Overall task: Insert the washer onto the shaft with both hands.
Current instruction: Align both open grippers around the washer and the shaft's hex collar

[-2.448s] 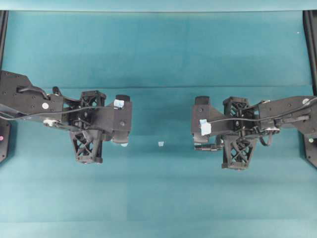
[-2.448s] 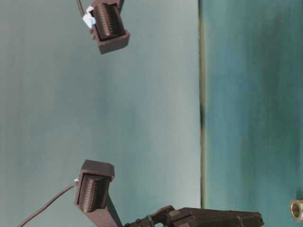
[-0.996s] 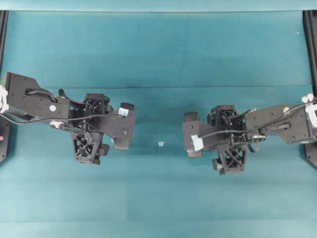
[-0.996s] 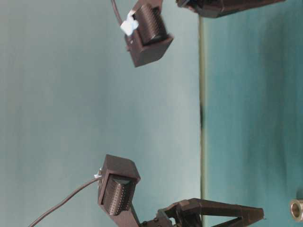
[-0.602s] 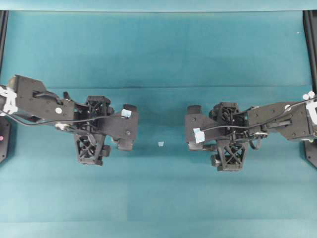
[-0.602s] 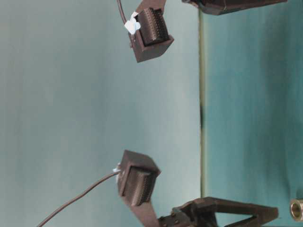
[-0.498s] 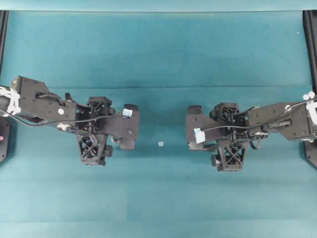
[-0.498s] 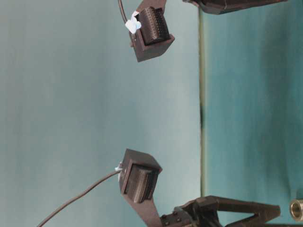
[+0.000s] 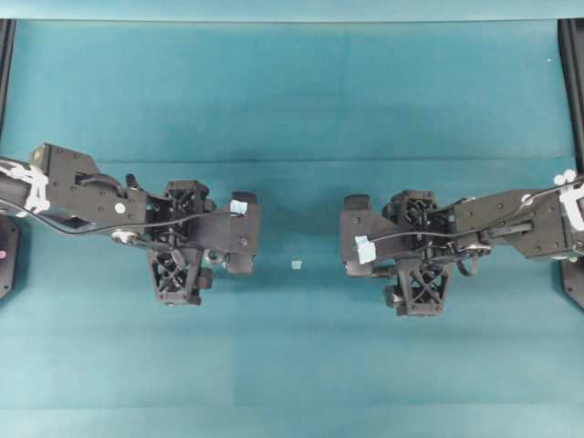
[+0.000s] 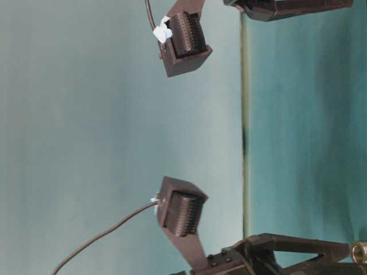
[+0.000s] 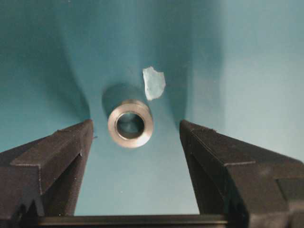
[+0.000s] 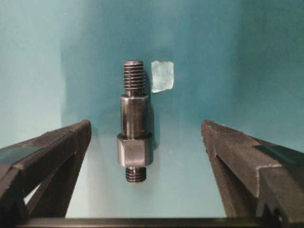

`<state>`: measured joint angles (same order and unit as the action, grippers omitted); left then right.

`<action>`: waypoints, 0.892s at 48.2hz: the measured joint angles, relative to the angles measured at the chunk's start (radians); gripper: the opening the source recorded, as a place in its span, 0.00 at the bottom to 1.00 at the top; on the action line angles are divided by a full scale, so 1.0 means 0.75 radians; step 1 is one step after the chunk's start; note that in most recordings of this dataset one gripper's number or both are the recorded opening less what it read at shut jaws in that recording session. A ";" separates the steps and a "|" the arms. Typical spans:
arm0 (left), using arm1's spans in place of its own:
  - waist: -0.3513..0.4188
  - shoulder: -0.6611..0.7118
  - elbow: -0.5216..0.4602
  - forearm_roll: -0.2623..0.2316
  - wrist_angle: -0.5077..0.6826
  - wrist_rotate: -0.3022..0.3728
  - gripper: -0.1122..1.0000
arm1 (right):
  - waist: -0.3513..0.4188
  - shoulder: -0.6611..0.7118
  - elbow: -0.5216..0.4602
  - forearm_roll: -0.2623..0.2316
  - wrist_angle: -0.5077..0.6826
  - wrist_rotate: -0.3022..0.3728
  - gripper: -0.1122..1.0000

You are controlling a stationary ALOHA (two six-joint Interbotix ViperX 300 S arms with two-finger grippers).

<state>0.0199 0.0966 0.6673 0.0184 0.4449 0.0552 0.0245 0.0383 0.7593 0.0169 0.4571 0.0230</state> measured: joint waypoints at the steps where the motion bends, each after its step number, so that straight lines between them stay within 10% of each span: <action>1: 0.002 0.002 0.000 0.002 -0.002 0.000 0.79 | 0.000 0.002 0.000 0.000 0.000 0.000 0.89; 43: 0.000 0.010 0.008 0.002 -0.027 -0.004 0.78 | 0.000 0.020 0.000 0.004 -0.035 0.000 0.89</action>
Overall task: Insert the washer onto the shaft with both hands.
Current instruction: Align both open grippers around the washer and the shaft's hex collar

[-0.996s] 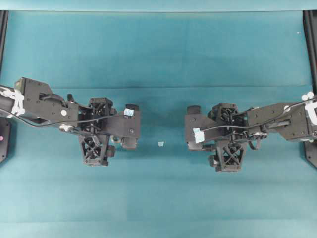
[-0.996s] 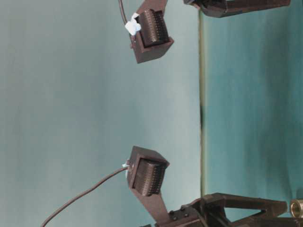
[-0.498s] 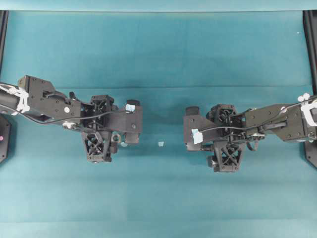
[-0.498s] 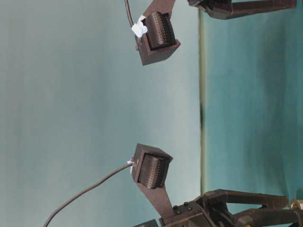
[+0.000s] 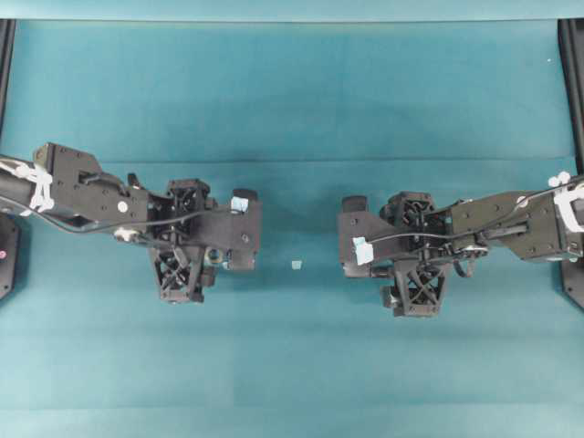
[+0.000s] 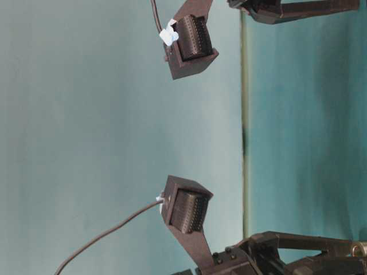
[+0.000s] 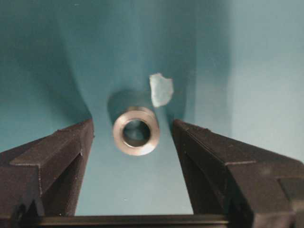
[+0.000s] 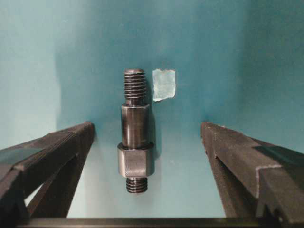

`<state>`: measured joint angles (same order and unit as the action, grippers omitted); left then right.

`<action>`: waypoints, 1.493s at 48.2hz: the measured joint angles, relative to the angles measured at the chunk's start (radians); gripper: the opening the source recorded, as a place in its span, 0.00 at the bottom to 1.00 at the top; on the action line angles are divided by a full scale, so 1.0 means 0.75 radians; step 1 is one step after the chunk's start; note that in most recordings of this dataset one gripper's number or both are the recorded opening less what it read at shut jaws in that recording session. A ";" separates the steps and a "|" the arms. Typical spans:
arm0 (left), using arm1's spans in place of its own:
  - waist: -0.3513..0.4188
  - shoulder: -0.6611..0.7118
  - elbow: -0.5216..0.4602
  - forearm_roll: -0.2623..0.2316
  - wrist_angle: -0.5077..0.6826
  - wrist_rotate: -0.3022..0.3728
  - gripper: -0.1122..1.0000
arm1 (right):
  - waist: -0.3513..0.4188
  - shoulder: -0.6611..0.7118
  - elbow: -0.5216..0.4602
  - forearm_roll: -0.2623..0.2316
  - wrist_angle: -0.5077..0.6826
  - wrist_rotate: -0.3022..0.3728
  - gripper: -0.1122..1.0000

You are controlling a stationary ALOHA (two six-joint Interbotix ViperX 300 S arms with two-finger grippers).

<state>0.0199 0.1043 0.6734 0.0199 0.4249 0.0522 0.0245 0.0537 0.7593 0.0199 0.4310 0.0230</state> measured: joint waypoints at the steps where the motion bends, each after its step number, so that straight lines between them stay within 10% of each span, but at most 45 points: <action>1: 0.000 0.000 0.002 0.000 0.000 0.000 0.78 | 0.000 0.000 0.000 0.000 0.000 0.000 0.89; 72: 0.002 0.004 0.002 0.000 -0.022 -0.002 0.78 | 0.000 -0.016 0.022 0.000 0.039 0.000 0.89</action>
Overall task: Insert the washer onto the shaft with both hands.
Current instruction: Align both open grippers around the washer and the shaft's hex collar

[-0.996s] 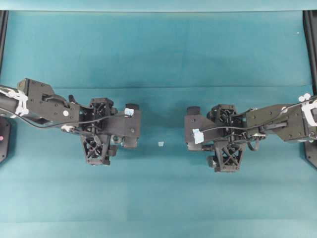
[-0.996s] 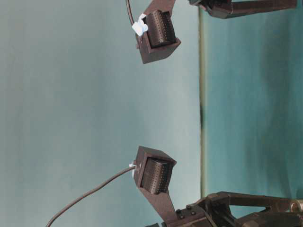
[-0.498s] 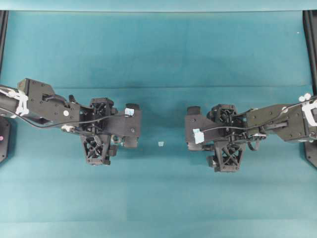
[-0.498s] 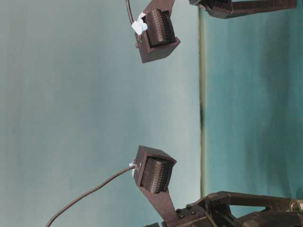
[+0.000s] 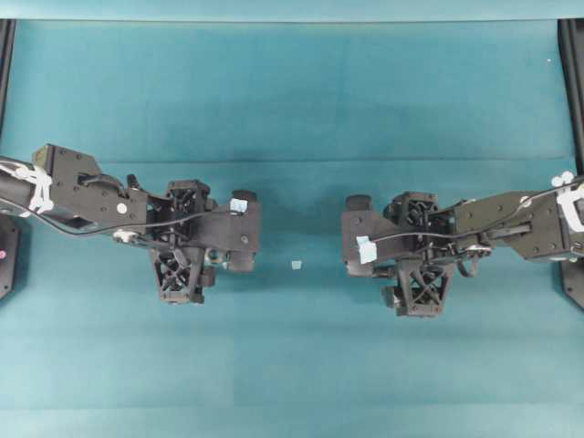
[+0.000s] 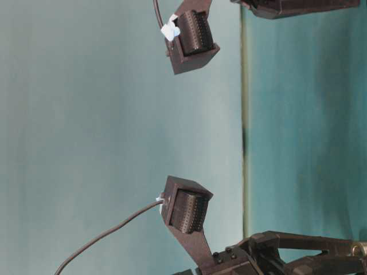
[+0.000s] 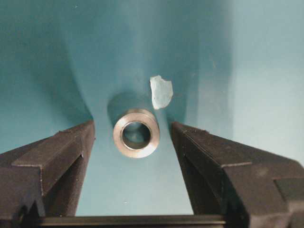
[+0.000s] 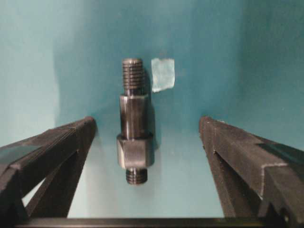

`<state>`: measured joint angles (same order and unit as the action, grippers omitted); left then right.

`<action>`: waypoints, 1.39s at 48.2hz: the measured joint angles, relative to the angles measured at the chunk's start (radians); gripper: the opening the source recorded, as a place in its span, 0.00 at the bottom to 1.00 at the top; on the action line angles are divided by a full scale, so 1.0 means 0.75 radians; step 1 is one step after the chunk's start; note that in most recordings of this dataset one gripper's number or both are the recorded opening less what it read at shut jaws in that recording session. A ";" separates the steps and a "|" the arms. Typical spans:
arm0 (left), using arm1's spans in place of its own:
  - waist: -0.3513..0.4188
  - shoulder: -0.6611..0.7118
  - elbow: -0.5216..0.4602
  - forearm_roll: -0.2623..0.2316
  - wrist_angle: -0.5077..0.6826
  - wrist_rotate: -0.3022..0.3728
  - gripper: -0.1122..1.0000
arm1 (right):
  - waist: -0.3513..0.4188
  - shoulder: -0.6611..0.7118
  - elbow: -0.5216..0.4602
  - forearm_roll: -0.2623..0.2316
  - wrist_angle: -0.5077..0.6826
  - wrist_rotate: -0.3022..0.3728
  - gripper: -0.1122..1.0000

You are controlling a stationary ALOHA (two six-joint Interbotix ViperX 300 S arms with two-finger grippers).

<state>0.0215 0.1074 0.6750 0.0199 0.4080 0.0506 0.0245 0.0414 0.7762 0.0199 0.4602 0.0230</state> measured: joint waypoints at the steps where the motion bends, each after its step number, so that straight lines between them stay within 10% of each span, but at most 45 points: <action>1: -0.002 0.000 0.000 0.000 0.000 0.000 0.78 | 0.000 -0.002 0.002 0.000 0.002 0.000 0.89; 67: 0.000 0.002 0.002 0.000 -0.025 0.000 0.75 | 0.002 -0.027 0.035 0.000 0.006 0.000 0.80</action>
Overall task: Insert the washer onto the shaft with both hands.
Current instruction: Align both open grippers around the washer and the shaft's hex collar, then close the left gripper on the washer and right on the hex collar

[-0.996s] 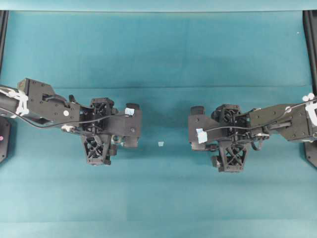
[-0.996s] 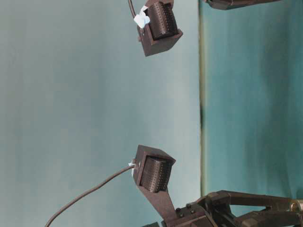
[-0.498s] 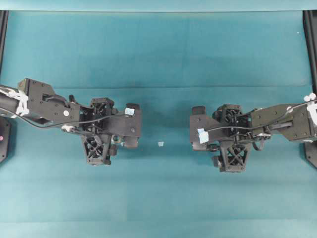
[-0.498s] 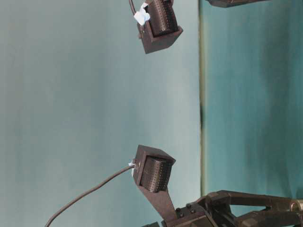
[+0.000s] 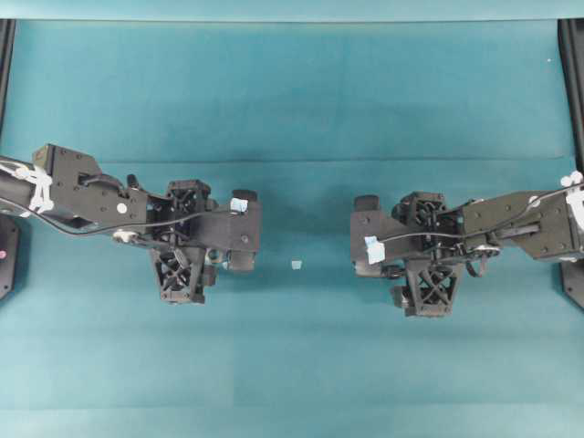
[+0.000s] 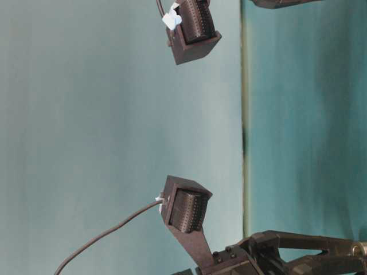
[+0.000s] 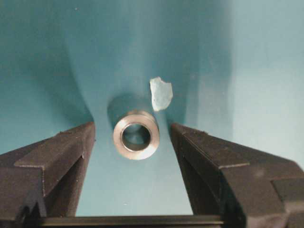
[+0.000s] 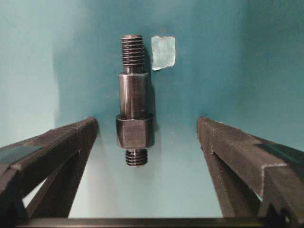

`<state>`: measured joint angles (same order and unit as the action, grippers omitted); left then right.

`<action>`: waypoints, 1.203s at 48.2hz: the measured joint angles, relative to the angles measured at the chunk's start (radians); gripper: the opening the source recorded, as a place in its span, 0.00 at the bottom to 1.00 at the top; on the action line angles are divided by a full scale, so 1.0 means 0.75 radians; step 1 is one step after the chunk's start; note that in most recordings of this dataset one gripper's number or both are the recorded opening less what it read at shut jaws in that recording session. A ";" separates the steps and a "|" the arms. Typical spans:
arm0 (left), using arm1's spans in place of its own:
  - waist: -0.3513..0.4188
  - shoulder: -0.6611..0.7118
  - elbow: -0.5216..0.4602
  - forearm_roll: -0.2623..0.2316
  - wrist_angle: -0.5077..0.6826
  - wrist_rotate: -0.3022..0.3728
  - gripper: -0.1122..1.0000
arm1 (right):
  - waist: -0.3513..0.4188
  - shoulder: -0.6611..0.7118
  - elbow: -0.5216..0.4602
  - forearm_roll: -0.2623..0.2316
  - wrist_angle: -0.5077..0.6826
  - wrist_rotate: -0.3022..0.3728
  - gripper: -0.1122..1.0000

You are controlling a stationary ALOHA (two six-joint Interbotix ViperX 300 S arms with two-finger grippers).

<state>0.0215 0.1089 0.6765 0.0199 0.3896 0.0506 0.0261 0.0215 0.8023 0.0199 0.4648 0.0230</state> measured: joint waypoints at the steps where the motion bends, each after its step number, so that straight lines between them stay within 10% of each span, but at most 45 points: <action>1: 0.000 -0.002 0.000 0.000 -0.002 0.000 0.74 | -0.002 0.000 0.000 0.000 0.002 0.000 0.78; 15: -0.012 -0.004 0.006 -0.002 -0.014 0.002 0.43 | -0.002 -0.002 -0.004 0.000 0.008 0.000 0.45; 29: -0.008 -0.008 0.014 0.000 -0.018 0.000 0.42 | 0.010 0.002 -0.010 0.008 0.025 0.000 0.12; 58: -0.008 -0.006 0.012 -0.002 -0.018 0.002 0.42 | 0.010 0.000 -0.008 0.010 0.022 0.000 0.11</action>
<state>0.0153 0.1043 0.6857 0.0184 0.3758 0.0522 0.0337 0.0215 0.7961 0.0276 0.4817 0.0230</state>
